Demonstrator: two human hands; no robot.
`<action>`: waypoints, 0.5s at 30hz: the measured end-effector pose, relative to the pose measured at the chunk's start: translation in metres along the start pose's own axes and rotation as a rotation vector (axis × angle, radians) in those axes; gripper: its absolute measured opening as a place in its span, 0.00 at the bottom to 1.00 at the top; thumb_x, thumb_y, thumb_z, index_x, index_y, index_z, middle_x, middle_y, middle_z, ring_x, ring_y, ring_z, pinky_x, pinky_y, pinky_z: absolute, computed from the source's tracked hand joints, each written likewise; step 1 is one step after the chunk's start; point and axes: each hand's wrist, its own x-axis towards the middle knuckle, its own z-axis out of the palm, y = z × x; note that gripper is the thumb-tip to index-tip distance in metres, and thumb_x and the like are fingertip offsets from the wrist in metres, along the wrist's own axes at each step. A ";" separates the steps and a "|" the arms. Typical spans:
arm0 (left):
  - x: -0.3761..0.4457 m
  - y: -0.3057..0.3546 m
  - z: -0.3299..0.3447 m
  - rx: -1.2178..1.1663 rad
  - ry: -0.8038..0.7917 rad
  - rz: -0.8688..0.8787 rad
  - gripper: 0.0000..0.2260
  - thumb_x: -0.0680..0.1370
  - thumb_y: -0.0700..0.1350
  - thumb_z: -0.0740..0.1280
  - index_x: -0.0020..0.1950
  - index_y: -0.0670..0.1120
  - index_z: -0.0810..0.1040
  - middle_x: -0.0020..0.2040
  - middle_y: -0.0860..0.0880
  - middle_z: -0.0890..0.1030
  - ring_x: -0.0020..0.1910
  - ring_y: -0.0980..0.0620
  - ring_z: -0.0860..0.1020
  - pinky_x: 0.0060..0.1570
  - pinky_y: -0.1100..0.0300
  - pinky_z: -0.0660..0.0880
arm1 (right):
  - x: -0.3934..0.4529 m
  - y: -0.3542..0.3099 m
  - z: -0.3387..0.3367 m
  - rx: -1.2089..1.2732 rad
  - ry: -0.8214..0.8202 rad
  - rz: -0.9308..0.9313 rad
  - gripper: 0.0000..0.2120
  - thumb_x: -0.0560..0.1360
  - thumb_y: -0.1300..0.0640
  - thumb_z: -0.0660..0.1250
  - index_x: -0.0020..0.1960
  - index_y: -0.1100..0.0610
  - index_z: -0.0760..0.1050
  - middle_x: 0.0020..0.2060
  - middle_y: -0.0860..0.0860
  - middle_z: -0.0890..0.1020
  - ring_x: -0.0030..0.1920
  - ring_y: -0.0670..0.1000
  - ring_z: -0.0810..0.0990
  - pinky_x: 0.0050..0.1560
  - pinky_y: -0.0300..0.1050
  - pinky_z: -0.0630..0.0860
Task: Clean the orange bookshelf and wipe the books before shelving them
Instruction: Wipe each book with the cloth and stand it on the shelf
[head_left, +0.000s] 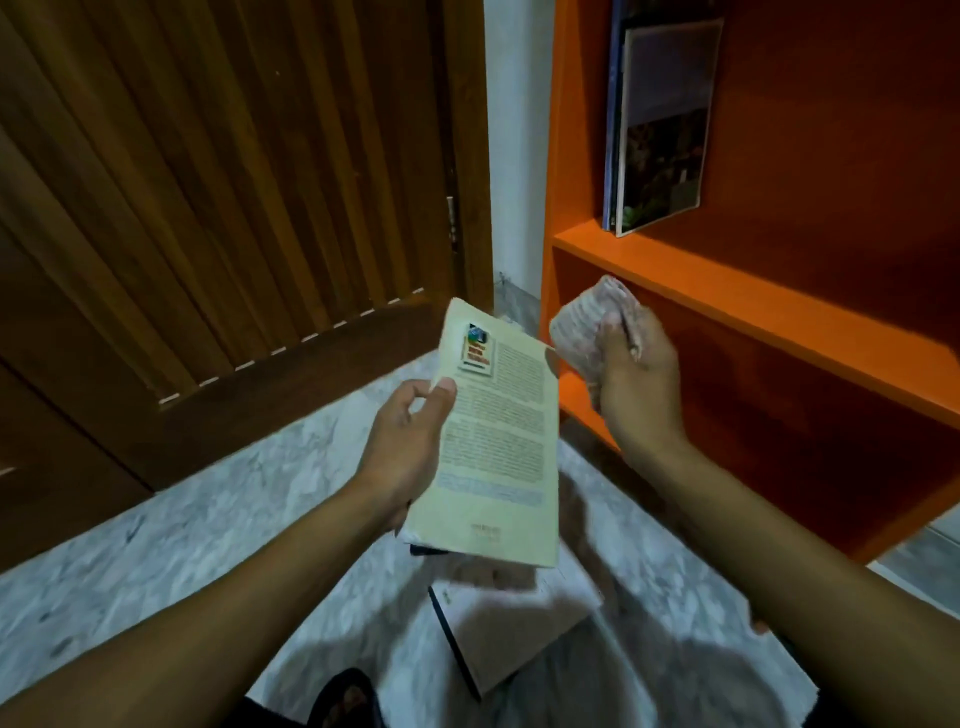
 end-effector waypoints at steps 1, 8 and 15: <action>-0.003 -0.001 0.007 0.008 -0.038 0.000 0.12 0.82 0.54 0.61 0.55 0.45 0.75 0.47 0.50 0.86 0.42 0.49 0.86 0.37 0.55 0.82 | 0.002 -0.004 0.006 -0.026 0.002 -0.032 0.13 0.83 0.51 0.58 0.66 0.45 0.73 0.58 0.38 0.79 0.60 0.39 0.78 0.63 0.46 0.75; -0.008 -0.003 0.040 -0.067 -0.080 0.008 0.14 0.83 0.53 0.62 0.50 0.43 0.76 0.38 0.53 0.85 0.35 0.63 0.82 0.33 0.71 0.75 | -0.016 0.015 0.042 -0.659 -0.366 -0.234 0.25 0.83 0.41 0.46 0.79 0.44 0.56 0.79 0.41 0.54 0.77 0.36 0.43 0.78 0.51 0.36; 0.018 -0.001 0.019 -0.413 0.123 -0.182 0.12 0.82 0.51 0.63 0.58 0.43 0.75 0.51 0.42 0.86 0.49 0.42 0.85 0.53 0.44 0.81 | -0.051 0.021 0.044 -0.801 -0.644 -0.324 0.26 0.84 0.44 0.48 0.80 0.42 0.47 0.77 0.36 0.41 0.77 0.37 0.37 0.74 0.66 0.32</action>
